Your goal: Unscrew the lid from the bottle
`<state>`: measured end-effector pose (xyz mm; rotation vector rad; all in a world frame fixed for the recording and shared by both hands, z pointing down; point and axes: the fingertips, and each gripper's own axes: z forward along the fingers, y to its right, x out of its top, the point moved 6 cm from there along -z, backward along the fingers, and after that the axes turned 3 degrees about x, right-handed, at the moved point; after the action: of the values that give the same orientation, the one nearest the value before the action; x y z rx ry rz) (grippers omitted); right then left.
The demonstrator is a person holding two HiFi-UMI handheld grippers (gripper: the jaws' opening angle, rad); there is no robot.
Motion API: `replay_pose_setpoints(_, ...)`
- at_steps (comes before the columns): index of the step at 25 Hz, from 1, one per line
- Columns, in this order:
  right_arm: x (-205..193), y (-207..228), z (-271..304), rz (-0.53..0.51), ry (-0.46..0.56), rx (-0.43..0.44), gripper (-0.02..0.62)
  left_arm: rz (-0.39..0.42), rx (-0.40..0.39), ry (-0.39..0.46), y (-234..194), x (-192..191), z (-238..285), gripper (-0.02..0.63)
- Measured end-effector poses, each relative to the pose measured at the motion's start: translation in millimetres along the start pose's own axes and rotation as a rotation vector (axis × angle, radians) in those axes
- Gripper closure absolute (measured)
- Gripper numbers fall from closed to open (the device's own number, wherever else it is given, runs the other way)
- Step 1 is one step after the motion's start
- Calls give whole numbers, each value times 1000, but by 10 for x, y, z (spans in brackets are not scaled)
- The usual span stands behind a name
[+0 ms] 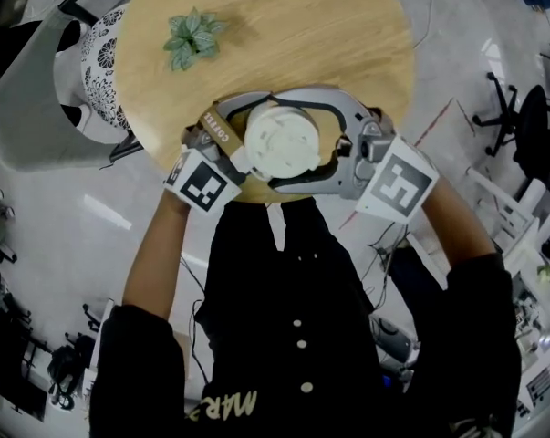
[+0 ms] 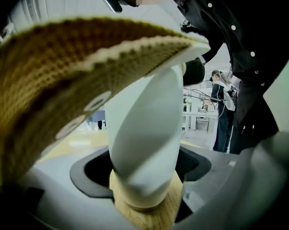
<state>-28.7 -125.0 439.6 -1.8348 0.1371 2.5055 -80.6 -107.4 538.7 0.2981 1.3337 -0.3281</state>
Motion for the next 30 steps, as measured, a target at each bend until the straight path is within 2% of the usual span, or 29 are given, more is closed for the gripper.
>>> replay_pose_setpoints(4,6,-69,-3,55,-4,-63,126,-13,6,-4,-75,1,21,232)
replay_pose_setpoints(7,18,-124,0,94,-5,-133,100,-5,7,-6,-74,-23,36,232)
replay_pose_setpoints(10,50,-169,20,124,3,-254,84,10,15,5,11,19,-3,232)
replay_pose_setpoints(13,63,-164,31,144,15,-396,86,-12,31,12,11,18,-26,232)
replay_pose_setpoints(16,55,-158,37,130,16,-450,89,-15,41,15,8,15,-35,232)
replay_pose_setpoints(18,62,-181,34,86,12,-407,134,-15,39,13,8,13,-36,232)
replay_pose_setpoints(25,82,-123,0,-15,22,-75,137,8,-27,4,27,0,-12,232)
replay_pose_setpoints(28,71,-149,-44,-23,32,13,137,-4,-60,8,106,14,9,232)
replay_pose_setpoints(30,54,-173,-78,-21,35,42,137,-14,-65,10,166,32,18,232)
